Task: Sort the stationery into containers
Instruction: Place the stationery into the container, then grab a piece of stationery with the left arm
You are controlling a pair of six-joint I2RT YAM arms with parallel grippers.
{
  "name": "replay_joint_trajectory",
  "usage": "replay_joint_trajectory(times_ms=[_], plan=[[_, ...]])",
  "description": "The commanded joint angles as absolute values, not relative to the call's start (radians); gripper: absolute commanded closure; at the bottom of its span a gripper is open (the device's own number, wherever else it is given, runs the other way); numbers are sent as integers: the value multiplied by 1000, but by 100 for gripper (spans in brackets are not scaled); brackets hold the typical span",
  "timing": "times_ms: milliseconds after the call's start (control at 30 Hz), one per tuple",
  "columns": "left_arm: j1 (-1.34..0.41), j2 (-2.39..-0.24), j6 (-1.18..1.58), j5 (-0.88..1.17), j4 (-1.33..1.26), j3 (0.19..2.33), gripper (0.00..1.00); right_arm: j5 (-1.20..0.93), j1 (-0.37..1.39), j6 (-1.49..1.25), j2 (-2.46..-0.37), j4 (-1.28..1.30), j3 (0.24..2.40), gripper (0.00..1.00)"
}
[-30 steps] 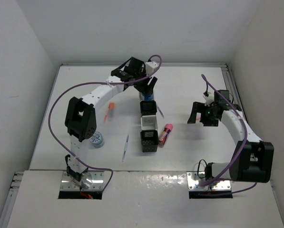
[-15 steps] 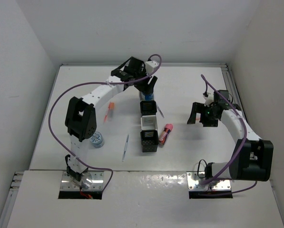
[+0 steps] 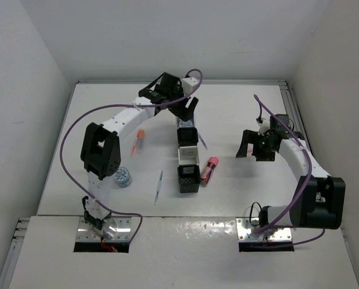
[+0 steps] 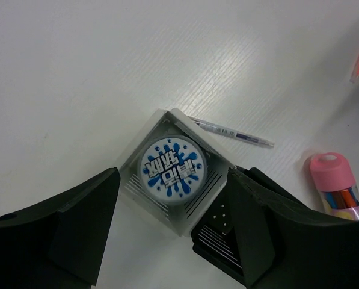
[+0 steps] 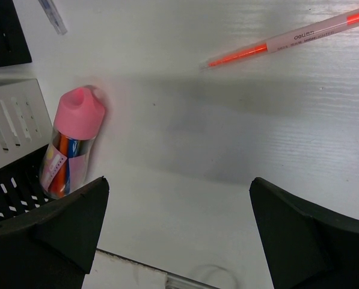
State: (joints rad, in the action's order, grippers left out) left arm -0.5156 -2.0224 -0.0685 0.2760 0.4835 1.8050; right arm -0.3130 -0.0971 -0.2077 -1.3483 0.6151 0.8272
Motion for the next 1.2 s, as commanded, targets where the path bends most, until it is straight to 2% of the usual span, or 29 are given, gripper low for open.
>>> replay_joint_trajectory(times_ms=[0,133,300,433,600,833,933,1167], plan=[[-508,-1925,-71,311,413,1793,21,-328,-104,-209,-1345,618,868,2],[-508,-1904,-77,339,405,1787,13,-328,-103,-207,-1344,624,868,1],[-468,-1796,-75,359,403,1796,26,-328,-103,-201,-1339,629,873,1],[-427,-1692,-188,376,570,1766,29,-337,-103,-198,-1344,634,887,1],[-315,-1505,-564,457,826,1556,25,-350,-101,-192,-1341,643,894,1],[-186,-1263,-1010,350,1058,1203,18,-354,-86,-183,-1354,650,900,1],[-164,-1214,-1099,275,1080,1056,17,-354,-77,-181,-1359,655,910,1],[-137,-1158,-1166,241,1063,905,16,-342,-61,-181,-1362,658,910,2]])
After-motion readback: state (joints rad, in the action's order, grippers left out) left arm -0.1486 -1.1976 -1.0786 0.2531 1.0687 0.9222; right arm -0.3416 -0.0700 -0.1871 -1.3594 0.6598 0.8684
